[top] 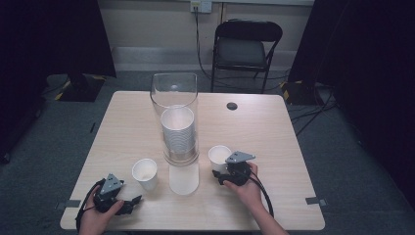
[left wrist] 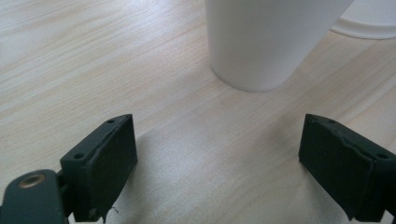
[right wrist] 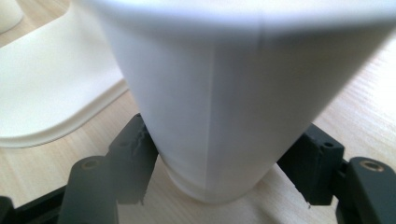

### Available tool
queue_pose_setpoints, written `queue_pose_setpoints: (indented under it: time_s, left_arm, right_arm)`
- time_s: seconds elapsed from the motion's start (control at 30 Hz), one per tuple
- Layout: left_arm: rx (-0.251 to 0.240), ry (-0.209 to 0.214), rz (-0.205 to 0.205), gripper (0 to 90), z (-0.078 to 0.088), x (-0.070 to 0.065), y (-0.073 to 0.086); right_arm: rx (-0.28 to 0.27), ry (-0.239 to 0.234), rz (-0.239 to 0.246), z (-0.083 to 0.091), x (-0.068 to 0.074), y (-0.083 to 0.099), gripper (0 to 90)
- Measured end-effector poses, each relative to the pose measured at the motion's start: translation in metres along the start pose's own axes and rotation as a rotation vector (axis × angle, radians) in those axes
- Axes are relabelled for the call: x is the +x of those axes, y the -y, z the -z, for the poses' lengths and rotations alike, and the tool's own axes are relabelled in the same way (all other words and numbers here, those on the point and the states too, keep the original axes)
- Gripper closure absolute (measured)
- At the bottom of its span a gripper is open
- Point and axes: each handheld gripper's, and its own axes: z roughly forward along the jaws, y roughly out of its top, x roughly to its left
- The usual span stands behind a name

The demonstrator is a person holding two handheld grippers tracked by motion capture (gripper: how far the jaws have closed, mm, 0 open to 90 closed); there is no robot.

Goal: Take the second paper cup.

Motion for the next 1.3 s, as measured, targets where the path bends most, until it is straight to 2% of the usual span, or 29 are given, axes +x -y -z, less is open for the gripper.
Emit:
queue_pose_setpoints:
  time_s: [0.17,0.37,0.63,0.73,0.9,1.1,1.3]
  left_arm:
    - [0.002,0.0,0.001,10.6,0.0,0.0,0.0]
    - [0.013,-0.001,-0.004,8.5,-0.001,0.001,-0.001]
    - [0.011,-0.001,-0.004,8.5,-0.001,0.001,-0.001]
    - [0.008,0.0,-0.002,8.5,-0.001,0.0,-0.001]
    - [0.012,-0.001,-0.003,8.5,-0.001,0.0,-0.001]
    - [0.013,-0.001,-0.004,8.5,-0.001,0.0,-0.001]
    - [0.012,-0.001,-0.003,8.4,-0.001,0.0,-0.001]
  right_arm:
    - [0.002,0.006,-0.011,0.002,-0.003,0.0,31.2]
    - [0.005,0.01,-0.018,0.006,-0.004,0.0,25.7]
    - [0.005,0.019,0.003,0.012,-0.003,0.001,19.5]
    - [0.004,0.01,0.01,0.018,-0.002,0.003,18.3]
    - [0.0,0.015,0.048,0.03,-0.002,0.006,16.7]
    - [-0.009,-0.009,0.043,0.045,-0.007,0.012,16.0]
    - [-0.008,-0.005,0.034,0.06,-0.016,0.02,16.0]
